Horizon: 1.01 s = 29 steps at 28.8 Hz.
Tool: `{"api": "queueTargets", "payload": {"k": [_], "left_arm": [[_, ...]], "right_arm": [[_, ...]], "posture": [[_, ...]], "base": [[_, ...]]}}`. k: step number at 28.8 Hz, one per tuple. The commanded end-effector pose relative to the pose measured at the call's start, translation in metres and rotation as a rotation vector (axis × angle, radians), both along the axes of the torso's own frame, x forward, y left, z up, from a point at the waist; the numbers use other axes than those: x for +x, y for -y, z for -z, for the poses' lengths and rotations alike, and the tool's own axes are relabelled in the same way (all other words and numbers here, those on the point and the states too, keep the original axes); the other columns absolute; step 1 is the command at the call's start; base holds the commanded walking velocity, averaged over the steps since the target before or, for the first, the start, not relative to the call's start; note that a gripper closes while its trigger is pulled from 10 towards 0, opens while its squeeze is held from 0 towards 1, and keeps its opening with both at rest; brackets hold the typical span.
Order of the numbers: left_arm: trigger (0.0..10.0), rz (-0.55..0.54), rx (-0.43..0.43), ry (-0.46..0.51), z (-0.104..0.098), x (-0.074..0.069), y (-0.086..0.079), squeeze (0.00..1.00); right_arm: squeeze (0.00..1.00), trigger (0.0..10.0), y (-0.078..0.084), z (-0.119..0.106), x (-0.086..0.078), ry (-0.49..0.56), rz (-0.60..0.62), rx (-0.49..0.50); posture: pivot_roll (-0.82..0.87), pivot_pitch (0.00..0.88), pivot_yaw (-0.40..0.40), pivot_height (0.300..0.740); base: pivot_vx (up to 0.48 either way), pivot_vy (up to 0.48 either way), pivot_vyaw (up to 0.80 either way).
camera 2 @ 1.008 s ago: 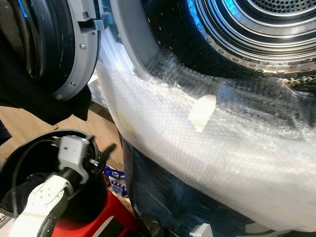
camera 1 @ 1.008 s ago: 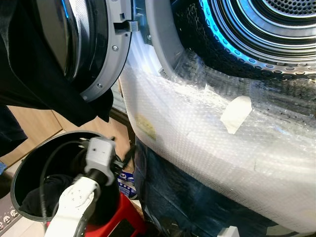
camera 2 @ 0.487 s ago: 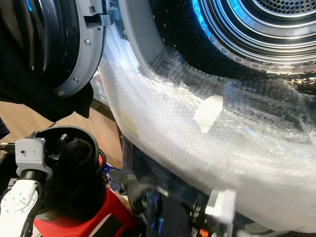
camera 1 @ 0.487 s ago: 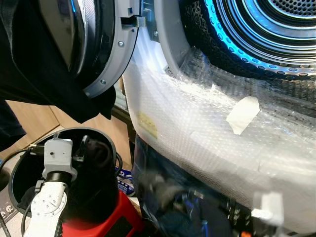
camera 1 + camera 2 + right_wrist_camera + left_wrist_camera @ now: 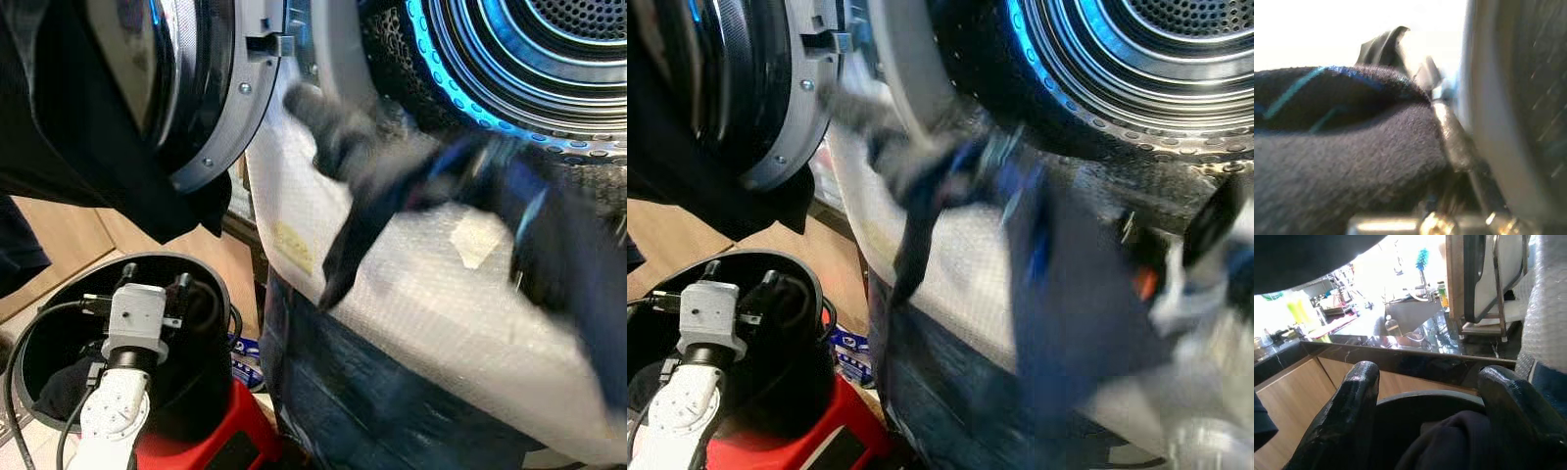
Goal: Clothes washing
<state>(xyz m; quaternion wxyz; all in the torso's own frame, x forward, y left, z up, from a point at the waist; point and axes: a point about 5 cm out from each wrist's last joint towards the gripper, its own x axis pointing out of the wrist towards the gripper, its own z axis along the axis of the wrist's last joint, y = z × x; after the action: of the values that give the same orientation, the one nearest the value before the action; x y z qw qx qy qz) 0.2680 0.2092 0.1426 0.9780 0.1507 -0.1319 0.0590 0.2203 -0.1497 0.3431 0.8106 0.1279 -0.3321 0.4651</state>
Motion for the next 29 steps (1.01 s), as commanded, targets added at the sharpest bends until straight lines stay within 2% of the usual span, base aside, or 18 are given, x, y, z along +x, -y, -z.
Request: {"api": "queueTargets", "payload": {"k": [1, 3, 5, 6, 7, 8, 9, 13, 18, 20, 23, 24, 25, 26, 29], "left_arm": [[10.0, 0.007, 0.002, -0.009, 0.005, 0.000, 0.005, 0.00], [10.0, 0.011, -0.002, -0.007, 0.005, 0.000, 0.007, 0.00], [10.0, 0.016, -0.002, -0.001, 0.004, 0.001, 0.008, 0.00], [10.0, 0.019, -0.003, 0.000, 0.004, 0.002, 0.008, 0.00], [10.0, 0.019, -0.003, 0.000, 0.004, 0.002, 0.008, 0.00], [10.0, 0.032, -0.002, -0.001, 0.004, 0.003, 0.010, 0.00], [10.0, 0.035, -0.005, -0.005, 0.005, 0.003, 0.011, 0.00], [10.0, 0.039, -0.009, -0.018, 0.008, 0.005, 0.013, 0.00], [10.0, 0.066, -0.027, -0.023, 0.010, 0.005, 0.021, 0.00], [10.0, 0.070, -0.023, -0.027, 0.011, 0.005, 0.022, 0.00], [10.0, 0.078, -0.004, -0.016, 0.010, 0.006, 0.025, 0.00], [10.0, 0.078, -0.004, -0.016, 0.010, 0.006, 0.025, 0.00], [10.0, 0.086, 0.005, -0.012, 0.009, 0.006, 0.027, 0.00], [10.0, 0.083, -0.001, -0.010, 0.009, 0.005, 0.027, 0.00], [10.0, 0.071, -0.009, -0.027, 0.014, 0.005, 0.026, 0.00]], "right_arm": [[0.00, 0.0, 0.001, -0.011, 0.012, 0.019, 0.085, 0.002], [0.00, 0.0, 0.001, -0.022, 0.022, 0.021, 0.146, 0.015], [0.00, 0.0, 0.001, -0.036, 0.031, 0.070, 0.204, 0.019], [0.00, 0.0, 0.002, -0.046, 0.042, 0.059, 0.260, 0.048], [0.00, 0.0, 0.002, -0.046, 0.042, 0.059, 0.260, 0.048], [0.00, 0.0, 0.006, -0.058, 0.063, 0.015, 0.379, 0.059], [0.00, 0.0, 0.007, -0.064, 0.072, -0.005, 0.432, 0.056], [0.00, 0.0, 0.012, -0.079, 0.089, -0.031, 0.481, 0.101], [0.00, 0.0, 0.029, -0.099, 0.130, -0.124, 0.763, 0.171], [0.00, 0.0, 0.037, -0.101, 0.142, -0.182, 0.864, 0.156], [0.00, 0.0, 0.052, -0.106, 0.153, -0.236, 0.986, 0.163], [0.00, 0.0, 0.052, -0.106, 0.153, -0.236, 0.986, 0.163], [0.00, 3.2, 0.059, -0.106, 0.156, -0.247, 1.040, 0.160], [0.00, 10.0, 0.065, -0.105, 0.161, -0.268, 1.077, 0.132], [0.00, 10.0, 0.079, -0.093, 0.172, -0.324, 1.162, 0.083]], "posture": [[0.04, 0.089, -0.039, 0.740], [0.05, 0.093, -0.037, 0.740], [0.04, 0.101, -0.034, 0.740], [0.05, 0.089, -0.033, 0.740], [0.05, 0.089, -0.033, 0.740], [0.04, 0.091, -0.033, 0.740], [0.04, 0.090, -0.032, 0.740], [0.05, 0.099, -0.039, 0.740], [0.04, 0.090, -0.033, 0.740], [0.04, 0.088, -0.031, 0.740], [0.04, 0.090, -0.034, 0.740], [0.04, 0.090, -0.034, 0.740], [0.04, 0.095, -0.035, 0.740], [0.04, 0.094, -0.040, 0.740], [0.04, 0.092, -0.049, 0.740]], "base": [[0.000, 0.000, 0.00], [0.000, 0.000, 0.00], [0.000, 0.000, 0.00], [0.000, 0.000, 0.00], [0.000, 0.000, 0.00], [0.000, 0.000, 0.00], [0.000, 0.000, 0.00], [0.000, 0.000, 0.00], [0.000, 0.000, 0.00], [0.000, 0.000, 0.00], [0.000, 0.000, 0.00], [0.000, 0.000, 0.00], [0.000, 0.000, 0.00], [0.000, 0.000, 0.00], [0.000, 0.000, 0.00]]}}
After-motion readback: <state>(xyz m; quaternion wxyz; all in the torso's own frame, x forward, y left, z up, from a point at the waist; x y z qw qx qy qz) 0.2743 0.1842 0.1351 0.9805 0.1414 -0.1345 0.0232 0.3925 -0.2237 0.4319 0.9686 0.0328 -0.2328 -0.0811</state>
